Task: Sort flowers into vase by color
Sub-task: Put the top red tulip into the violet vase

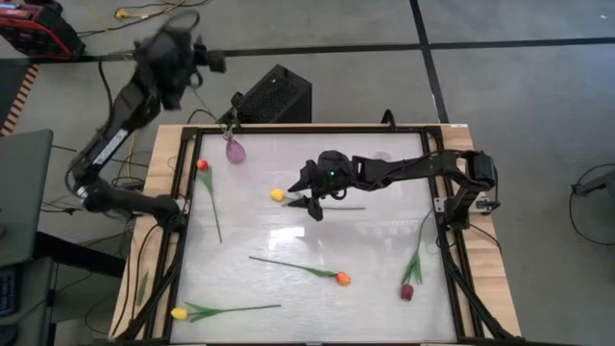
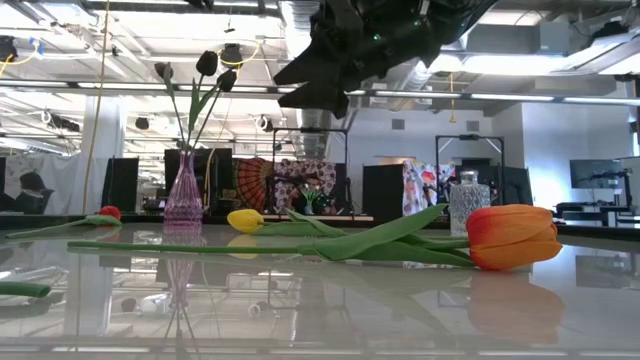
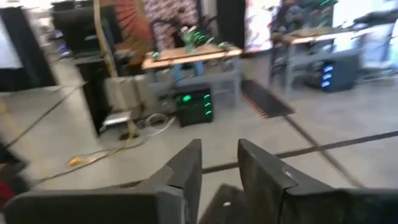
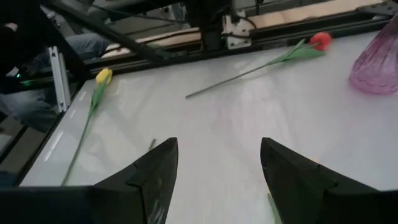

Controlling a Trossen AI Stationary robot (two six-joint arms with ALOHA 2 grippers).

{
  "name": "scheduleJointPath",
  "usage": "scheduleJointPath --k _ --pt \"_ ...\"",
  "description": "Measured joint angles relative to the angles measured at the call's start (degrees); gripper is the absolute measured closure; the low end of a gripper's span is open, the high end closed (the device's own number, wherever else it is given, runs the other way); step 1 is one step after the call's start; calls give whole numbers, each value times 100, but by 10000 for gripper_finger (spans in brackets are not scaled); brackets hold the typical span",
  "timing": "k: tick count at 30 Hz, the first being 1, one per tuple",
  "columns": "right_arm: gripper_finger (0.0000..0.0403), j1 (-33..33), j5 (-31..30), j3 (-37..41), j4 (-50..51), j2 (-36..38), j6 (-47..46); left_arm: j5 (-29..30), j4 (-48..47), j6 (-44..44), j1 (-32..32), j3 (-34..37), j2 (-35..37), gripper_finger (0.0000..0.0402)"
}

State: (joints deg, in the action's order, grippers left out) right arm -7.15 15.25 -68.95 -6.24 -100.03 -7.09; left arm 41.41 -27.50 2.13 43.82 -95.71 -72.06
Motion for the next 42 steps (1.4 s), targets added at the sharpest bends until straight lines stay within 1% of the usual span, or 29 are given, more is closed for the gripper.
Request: scheduleJointPath --k 3,6,9,12,15,20,23,25,27,30,37,40,42 --pt "148 116 0 0 139 -2 2 -58 -422 31 395 -743 -539 283" --pt "148 235 -2 0 250 -2 2 -158 -964 11 797 -1342 -1079 272" --pt "148 351 -5 0 361 -3 2 -152 -1416 -22 1245 -1768 -1520 269" --pt "148 450 -7 0 447 -4 6 -101 -1822 -191 1694 -2047 -1852 268" --pt "148 540 -19 0 556 -4 54 -231 -2013 -450 2075 -2117 -2046 268" --pt "148 611 -39 0 644 -4 156 -684 -1985 -600 2561 -2128 -2165 268" --pt "148 607 -39 0 663 -4 162 -800 -1978 -645 2804 -2117 -2216 268" --pt "148 604 -39 0 720 -4 171 -747 -1943 -656 2917 -2119 -2247 268" --pt "148 602 -39 0 784 -5 172 -518 -1958 -544 3004 -2120 -2332 268" --pt "148 604 -39 0 861 -7 174 -494 -2094 -443 3011 -2117 -2508 268" --pt "148 600 -39 0 1116 -7 221 -147 -2271 -402 3088 -2113 -2813 268" --pt "148 600 -38 0 1177 -7 289 -165 -2451 -338 3083 -2113 -2832 268" --pt "148 600 -37 0 1186 -7 310 -338 -2637 -383 3083 -2113 -2832 268"
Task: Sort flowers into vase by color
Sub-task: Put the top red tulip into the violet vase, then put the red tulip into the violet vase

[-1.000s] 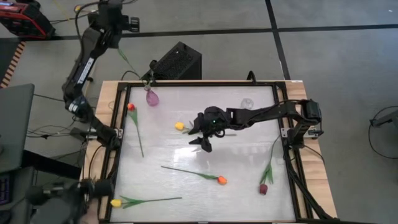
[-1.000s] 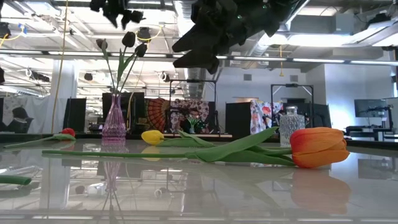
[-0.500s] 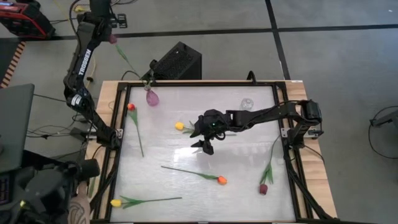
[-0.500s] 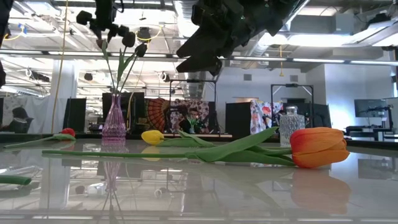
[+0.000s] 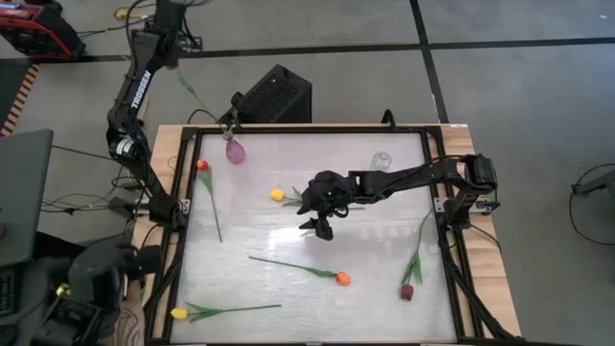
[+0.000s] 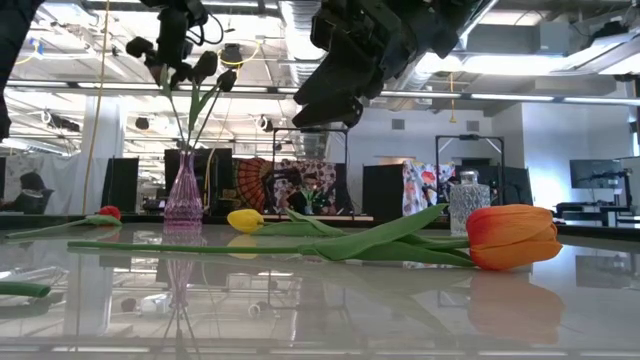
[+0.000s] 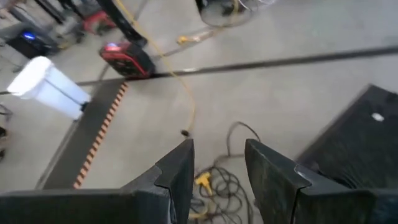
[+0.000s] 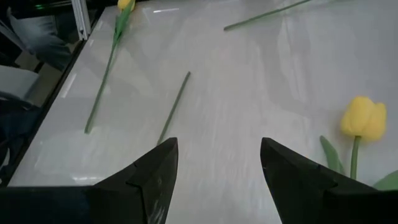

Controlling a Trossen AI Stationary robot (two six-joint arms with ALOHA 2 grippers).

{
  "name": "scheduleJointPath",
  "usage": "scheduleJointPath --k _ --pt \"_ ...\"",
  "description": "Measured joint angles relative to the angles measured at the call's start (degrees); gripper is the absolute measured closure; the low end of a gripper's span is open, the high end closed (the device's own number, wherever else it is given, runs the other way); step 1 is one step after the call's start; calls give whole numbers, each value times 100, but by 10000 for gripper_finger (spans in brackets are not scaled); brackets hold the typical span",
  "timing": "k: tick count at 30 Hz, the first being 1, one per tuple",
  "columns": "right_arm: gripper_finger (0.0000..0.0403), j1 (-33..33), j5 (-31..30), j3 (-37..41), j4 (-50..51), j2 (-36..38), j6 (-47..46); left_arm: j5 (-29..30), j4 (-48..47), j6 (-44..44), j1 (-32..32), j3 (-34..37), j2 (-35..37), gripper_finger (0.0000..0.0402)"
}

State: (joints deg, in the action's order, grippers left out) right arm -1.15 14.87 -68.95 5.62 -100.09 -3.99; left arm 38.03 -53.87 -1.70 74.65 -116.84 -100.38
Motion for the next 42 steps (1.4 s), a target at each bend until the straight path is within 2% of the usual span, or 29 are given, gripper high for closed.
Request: scheduleJointPath --k 7,11,21,32,34,38,40,42 --pt "148 -17 0 0 3 0 92 -946 -631 -243 0 0 0 268" --pt "148 -17 2 0 33 0 105 -1673 -731 -302 -12 -44 7 268" --pt "148 -54 4 0 53 0 124 -3475 -746 -635 -120 -349 127 268" --pt "148 -55 9 0 84 0 157 -5448 -778 -772 -236 -356 155 269" --pt "148 -55 9 0 86 0 168 -5531 -711 -682 -244 -356 176 269" --pt "148 -55 14 0 109 0 195 -5143 -418 -573 -248 -356 392 269" --pt "148 -55 26 0 187 0 199 -5330 -194 -430 -250 -356 599 269" --pt "148 -57 27 0 246 0 211 -5773 72 -211 -373 -356 851 269"
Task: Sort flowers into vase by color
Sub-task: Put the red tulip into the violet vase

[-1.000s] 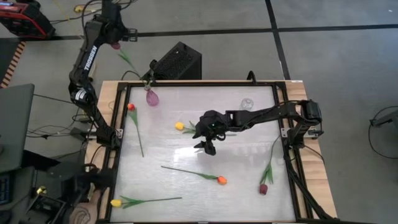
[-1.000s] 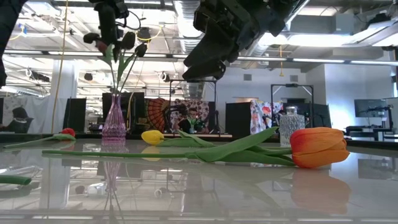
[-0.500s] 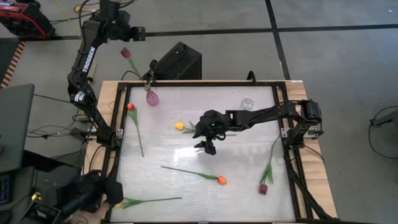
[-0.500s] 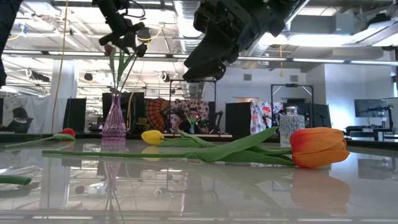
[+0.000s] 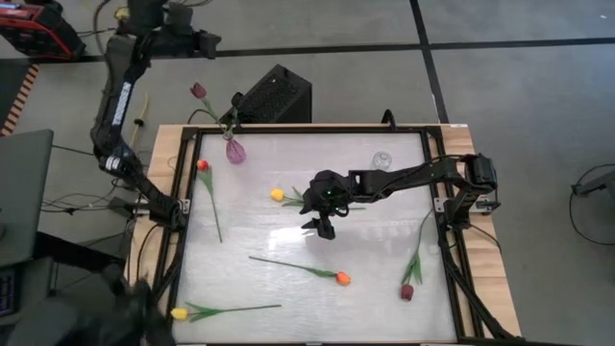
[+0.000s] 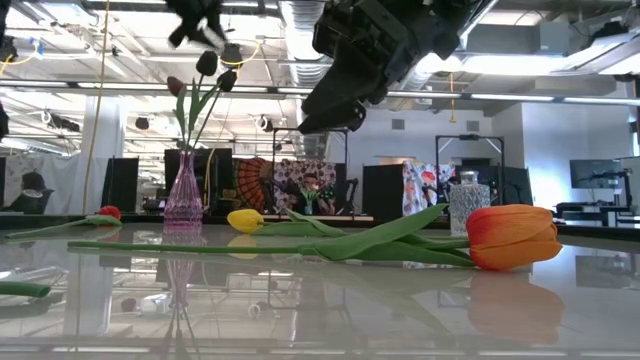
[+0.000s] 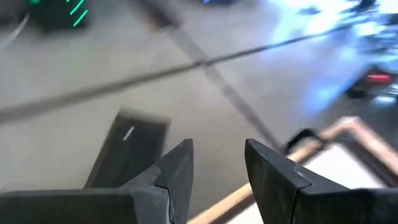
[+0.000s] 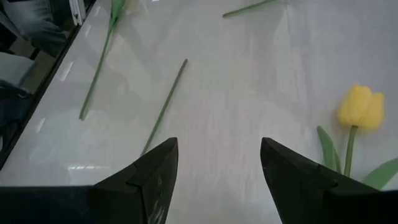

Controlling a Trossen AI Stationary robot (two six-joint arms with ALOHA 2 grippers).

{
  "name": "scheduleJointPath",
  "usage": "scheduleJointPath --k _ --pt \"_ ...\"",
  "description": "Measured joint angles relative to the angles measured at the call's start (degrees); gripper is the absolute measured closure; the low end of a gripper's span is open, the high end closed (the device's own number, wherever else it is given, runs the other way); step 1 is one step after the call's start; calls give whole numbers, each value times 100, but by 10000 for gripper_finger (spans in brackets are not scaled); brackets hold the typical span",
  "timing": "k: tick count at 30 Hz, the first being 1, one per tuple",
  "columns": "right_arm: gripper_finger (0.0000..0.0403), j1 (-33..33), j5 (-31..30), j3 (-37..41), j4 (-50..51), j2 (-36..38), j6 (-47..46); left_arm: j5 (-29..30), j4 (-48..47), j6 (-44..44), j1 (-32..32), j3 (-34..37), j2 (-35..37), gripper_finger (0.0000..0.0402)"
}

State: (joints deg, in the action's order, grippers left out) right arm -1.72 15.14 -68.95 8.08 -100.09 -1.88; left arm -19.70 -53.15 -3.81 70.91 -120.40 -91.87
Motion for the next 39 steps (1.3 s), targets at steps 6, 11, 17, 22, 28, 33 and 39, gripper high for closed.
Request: scheduleJointPath --k 6,11,17,22,28,33,39 --pt "148 -31 -1 0 394 0 -1 -316 107 739 -1102 41 753 269" --pt "148 -13 -3 2 740 0 -158 -159 -606 1455 -2266 454 1454 269" --pt "148 101 -4 2 832 0 -259 90 -293 1427 -3299 1796 2641 269" --pt "148 139 -5 2 811 0 -252 90 553 1001 -3808 3219 3665 269" --pt "148 131 -29 2 741 0 -217 -119 1161 635 -4274 4797 4663 269" --pt "148 131 -29 2 709 0 -169 -520 2057 329 -4691 6068 5309 269" --pt "148 120 -27 2 693 0 -155 -545 2953 109 -5176 7301 5858 269"
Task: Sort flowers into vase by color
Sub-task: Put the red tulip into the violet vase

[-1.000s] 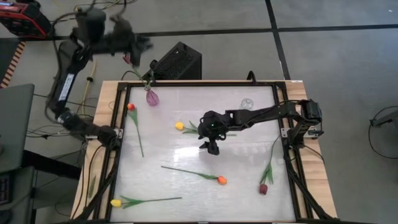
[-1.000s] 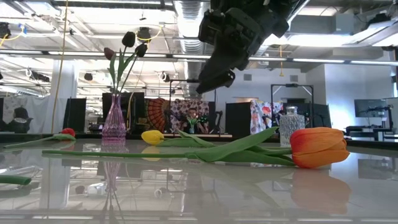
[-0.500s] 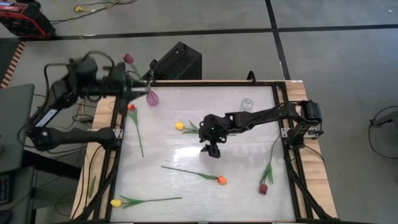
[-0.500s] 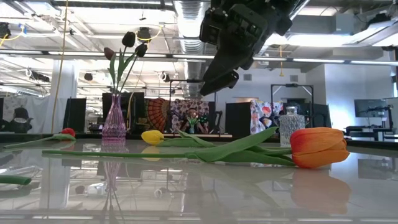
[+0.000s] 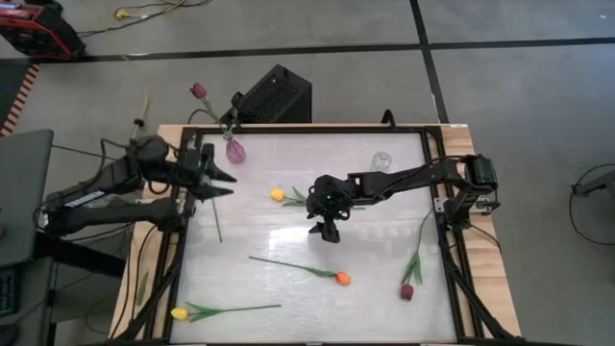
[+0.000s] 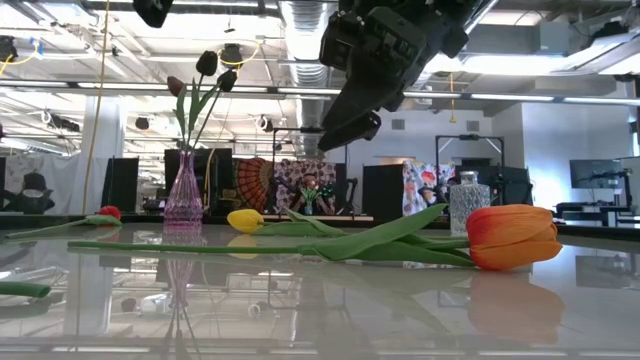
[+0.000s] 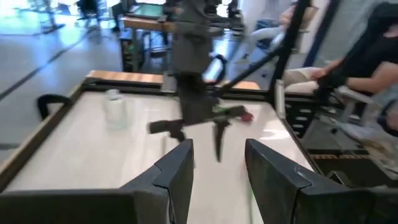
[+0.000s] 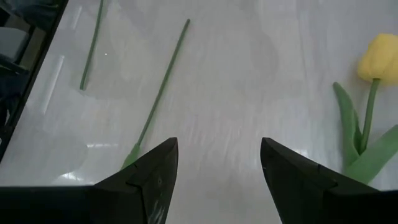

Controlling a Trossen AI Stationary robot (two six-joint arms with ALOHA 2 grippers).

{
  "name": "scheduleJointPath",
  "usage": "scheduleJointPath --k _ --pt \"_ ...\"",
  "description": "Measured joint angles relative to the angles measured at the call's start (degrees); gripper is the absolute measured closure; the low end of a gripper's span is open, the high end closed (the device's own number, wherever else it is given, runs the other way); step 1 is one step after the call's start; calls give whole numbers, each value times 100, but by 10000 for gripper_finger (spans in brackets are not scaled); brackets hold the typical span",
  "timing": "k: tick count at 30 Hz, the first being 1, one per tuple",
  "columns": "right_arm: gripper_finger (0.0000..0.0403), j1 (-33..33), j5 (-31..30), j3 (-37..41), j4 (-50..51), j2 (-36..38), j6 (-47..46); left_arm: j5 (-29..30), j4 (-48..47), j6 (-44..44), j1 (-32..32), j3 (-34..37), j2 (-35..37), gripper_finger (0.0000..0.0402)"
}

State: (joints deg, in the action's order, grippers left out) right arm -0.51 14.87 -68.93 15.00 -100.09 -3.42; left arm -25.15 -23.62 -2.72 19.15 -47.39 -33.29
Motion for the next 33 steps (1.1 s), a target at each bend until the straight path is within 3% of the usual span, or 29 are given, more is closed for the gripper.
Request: scheduleJointPath --k 7,18,24,33 --pt "148 1 0 0 -4 0 -38 -444 1310 -3 -889 947 190 269" --pt "148 381 37 0 634 0 -118 97 3259 610 -2432 2388 -238 269" --pt "148 994 42 0 2097 0 -96 270 4327 1248 -3076 2996 -765 269" --pt "148 1502 -295 8 5659 -42 570 420 4554 1797 -3241 3092 -1296 269"
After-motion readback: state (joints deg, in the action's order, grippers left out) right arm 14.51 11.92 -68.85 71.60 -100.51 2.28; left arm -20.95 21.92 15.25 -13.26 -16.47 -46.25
